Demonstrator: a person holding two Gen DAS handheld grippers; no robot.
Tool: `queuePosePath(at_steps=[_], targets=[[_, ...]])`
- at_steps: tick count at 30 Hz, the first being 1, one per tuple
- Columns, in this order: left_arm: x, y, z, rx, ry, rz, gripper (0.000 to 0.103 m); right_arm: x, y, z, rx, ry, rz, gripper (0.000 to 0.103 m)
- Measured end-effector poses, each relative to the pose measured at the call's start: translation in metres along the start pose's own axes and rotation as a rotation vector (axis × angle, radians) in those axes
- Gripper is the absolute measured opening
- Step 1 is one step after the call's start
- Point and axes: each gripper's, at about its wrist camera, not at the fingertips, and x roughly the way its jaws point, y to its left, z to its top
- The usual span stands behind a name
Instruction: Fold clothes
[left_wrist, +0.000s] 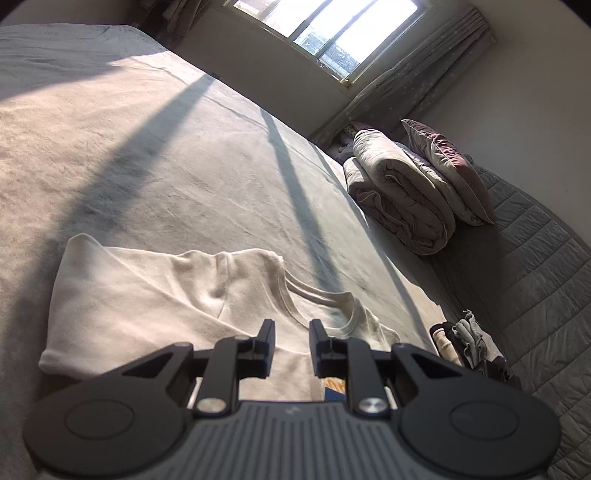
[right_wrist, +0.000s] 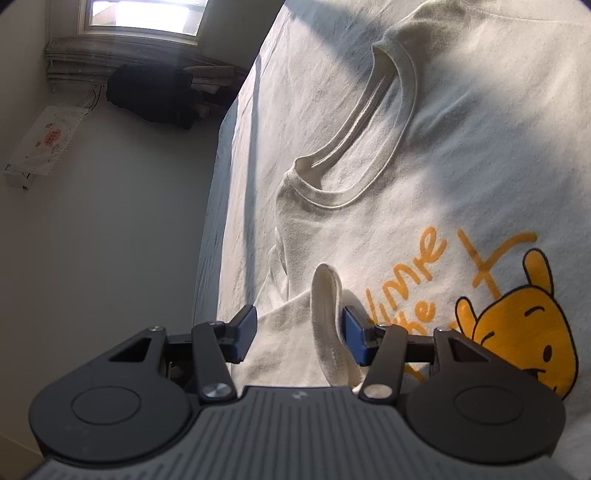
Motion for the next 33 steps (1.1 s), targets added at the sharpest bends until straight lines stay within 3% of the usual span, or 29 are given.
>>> queuePosePath(at_steps=[3,5,7,8,11,16,17,19,22,26,33], targets=[[-0.019,0.017,0.010,-0.025,-0.050,0.071,0.019,0.003,0.012,-0.006,-0.091,0.002,-0.063,0.051],[-0.027,0.028,0.014,-0.048,-0.084,0.127,0.019,0.006,0.024,-0.010,-0.170,0.005,-0.124,0.043],[-0.034,0.041,0.018,-0.080,-0.137,0.215,0.018,0.010,0.037,-0.015,-0.252,0.008,-0.189,0.010],[-0.037,0.047,0.020,-0.089,-0.161,0.258,0.018,0.012,0.043,-0.017,-0.293,0.010,-0.222,0.007],[-0.040,0.056,0.023,-0.104,-0.170,0.346,0.018,0.014,0.062,-0.022,-0.405,0.009,-0.304,0.007],[-0.048,0.054,0.022,-0.108,-0.155,0.309,0.021,0.004,0.105,0.000,-0.458,-0.053,-0.276,0.007],[-0.050,0.051,0.021,-0.094,-0.151,0.301,0.024,0.004,0.116,0.005,-0.467,-0.063,-0.276,0.007],[-0.052,0.046,0.018,-0.068,-0.142,0.308,0.048,0.004,0.141,0.013,-0.482,-0.083,-0.267,0.007],[-0.047,0.039,0.013,-0.021,-0.113,0.320,0.062,0.002,0.178,0.020,-0.514,-0.115,-0.251,0.007],[-0.033,0.030,0.005,0.036,-0.040,0.329,0.064,-0.001,0.224,0.025,-0.572,-0.162,-0.246,0.007],[0.004,0.023,-0.011,0.022,0.032,0.354,0.065,-0.008,0.267,0.032,-0.624,-0.210,-0.235,0.007]])
